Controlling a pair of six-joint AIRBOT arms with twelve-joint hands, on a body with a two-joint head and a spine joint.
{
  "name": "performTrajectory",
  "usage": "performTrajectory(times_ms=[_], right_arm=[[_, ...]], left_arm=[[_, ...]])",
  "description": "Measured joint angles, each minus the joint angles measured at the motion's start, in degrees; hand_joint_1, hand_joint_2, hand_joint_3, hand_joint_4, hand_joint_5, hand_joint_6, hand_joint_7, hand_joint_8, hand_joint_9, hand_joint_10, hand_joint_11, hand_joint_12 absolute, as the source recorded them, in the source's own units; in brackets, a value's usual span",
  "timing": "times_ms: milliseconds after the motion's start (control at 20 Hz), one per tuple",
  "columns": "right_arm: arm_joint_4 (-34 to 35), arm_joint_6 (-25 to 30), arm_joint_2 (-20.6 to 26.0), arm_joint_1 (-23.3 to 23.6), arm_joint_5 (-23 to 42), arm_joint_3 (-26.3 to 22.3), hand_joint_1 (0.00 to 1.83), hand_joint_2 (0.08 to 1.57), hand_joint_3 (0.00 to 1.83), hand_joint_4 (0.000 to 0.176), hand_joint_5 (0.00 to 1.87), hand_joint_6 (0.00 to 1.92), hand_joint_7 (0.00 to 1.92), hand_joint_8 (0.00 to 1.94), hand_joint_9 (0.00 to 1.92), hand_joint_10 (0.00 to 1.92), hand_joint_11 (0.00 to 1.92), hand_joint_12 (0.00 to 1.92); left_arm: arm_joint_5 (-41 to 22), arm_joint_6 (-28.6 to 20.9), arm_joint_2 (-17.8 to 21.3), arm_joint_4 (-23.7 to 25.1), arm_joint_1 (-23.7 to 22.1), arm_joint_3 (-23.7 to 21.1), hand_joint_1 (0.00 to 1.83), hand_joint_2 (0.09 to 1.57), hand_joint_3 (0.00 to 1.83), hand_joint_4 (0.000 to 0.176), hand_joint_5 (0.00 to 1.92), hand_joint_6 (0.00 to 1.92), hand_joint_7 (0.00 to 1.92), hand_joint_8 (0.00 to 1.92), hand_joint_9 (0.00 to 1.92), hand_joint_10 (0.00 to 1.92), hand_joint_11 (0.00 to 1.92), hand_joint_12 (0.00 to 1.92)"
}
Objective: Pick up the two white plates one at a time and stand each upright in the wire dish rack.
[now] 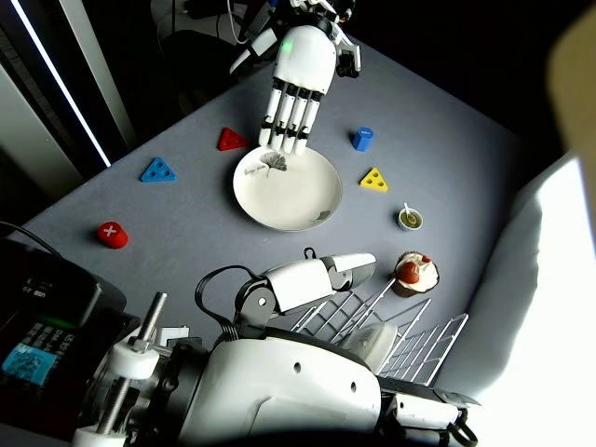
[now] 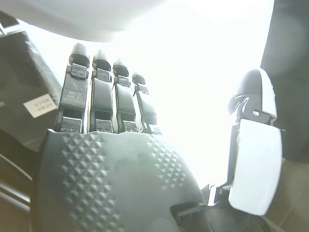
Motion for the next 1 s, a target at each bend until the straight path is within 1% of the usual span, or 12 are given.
performTrajectory(times_ms=[50,150,250,350,400,500,650,750,800,900,950,1000], right_arm=[[-2.36,1.16,0.07,-0.11,0.74,-0.07,0.53,0.92,0.0,0.0,0.15,0.0,0.21,0.0,0.24,0.01,0.26,0.01],[-12.5,6.62,0.79,-0.28,4.31,-0.96,0.58,0.91,0.0,0.0,0.17,0.01,0.23,0.01,0.25,0.01,0.27,0.02],[-22.6,11.21,1.42,-0.72,10.71,-1.81,0.58,0.91,0.0,0.0,0.18,0.01,0.22,0.0,0.25,0.0,0.26,0.01],[-32.22,13.81,1.86,-1.99,17.0,-2.97,0.55,0.93,0.01,0.0,0.17,0.01,0.21,0.0,0.23,0.0,0.26,0.01],[-37.92,15.56,1.86,-3.13,20.2,-3.37,0.56,0.93,0.0,0.0,0.17,0.01,0.21,0.0,0.24,0.0,0.27,0.01],[-46.07,18.14,1.84,-5.07,24.79,-3.98,0.62,0.92,0.0,0.0,0.18,0.01,0.22,0.0,0.24,0.0,0.26,0.01],[-52.83,17.9,1.92,-8.96,30.73,-5.27,0.61,0.91,0.0,0.0,0.18,0.01,0.21,0.0,0.24,0.0,0.27,0.01],[-56.57,15.85,2.1,-11.23,32.98,-6.34,0.55,0.92,0.0,0.0,0.17,0.0,0.21,0.0,0.24,0.0,0.26,0.01],[-58.21,15.47,2.14,-11.72,33.83,-6.64,0.57,0.91,0.0,0.0,0.18,0.0,0.23,0.01,0.25,0.01,0.27,0.01],[-59.32,14.25,2.16,-12.02,34.99,-7.1,0.53,0.92,0.0,0.0,0.15,0.0,0.21,0.0,0.23,0.0,0.25,0.0],[-59.65,12.66,2.36,-12.55,36.04,-7.76,0.59,0.91,0.0,0.0,0.11,0.0,0.16,0.0,0.2,0.0,0.23,0.0],[-60.81,11.41,2.45,-13.2,36.61,-8.33,0.59,0.91,0.0,0.0,0.11,0.0,0.16,0.0,0.2,0.0,0.23,0.0]], left_arm=[[0.2,0.0,-0.07,-0.11,0.0,0.22,0.0,0.97,0.0,0.0,0.17,0.01,0.21,0.0,0.21,0.0,0.2,0.01],[0.76,0.02,-0.55,-0.5,0.02,1.05,0.0,0.97,0.0,0.0,0.17,0.01,0.23,0.01,0.22,0.01,0.2,0.01],[0.94,0.0,-0.66,-0.57,0.07,1.42,0.0,0.97,0.0,0.0,0.18,0.01,0.23,0.01,0.23,0.01,0.22,0.02],[1.16,0.02,-0.66,-0.96,0.42,1.73,0.0,0.97,0.0,0.0,0.18,0.01,0.23,0.01,0.23,0.0,0.2,0.01],[1.03,0.02,-0.66,-1.01,0.57,1.77,0.0,0.97,0.0,0.0,0.19,0.01,0.24,0.01,0.23,0.01,0.2,0.01],[0.96,0.02,-0.66,-1.38,0.83,1.77,0.0,0.97,0.0,0.0,0.19,0.01,0.24,0.01,0.23,0.01,0.21,0.01],[0.72,0.04,-0.72,-2.03,1.51,1.95,0.0,0.97,0.0,0.0,0.17,0.0,0.22,0.0,0.21,0.0,0.19,0.0],[0.85,0.0,-0.85,-2.1,2.29,1.95,0.0,0.97,0.0,0.0,0.18,0.0,0.23,0.01,0.22,0.01,0.21,0.01],[1.18,0.07,-1.05,-1.86,2.99,1.95,0.0,0.97,0.0,0.0,0.18,0.0,0.22,0.0,0.22,0.0,0.19,0.0],[1.86,0.0,-1.31,-1.25,3.45,1.95,0.0,0.97,0.0,0.0,0.18,0.0,0.22,0.0,0.22,0.0,0.19,0.0],[2.27,0.09,-1.57,-1.11,3.96,1.86,0.0,0.97,0.0,0.0,0.18,0.0,0.23,0.0,0.22,0.01,0.19,0.0],[2.51,0.09,-1.68,-1.33,4.37,1.88,0.0,0.97,0.0,0.0,0.18,0.0,0.23,0.0,0.22,0.01,0.19,0.0]])
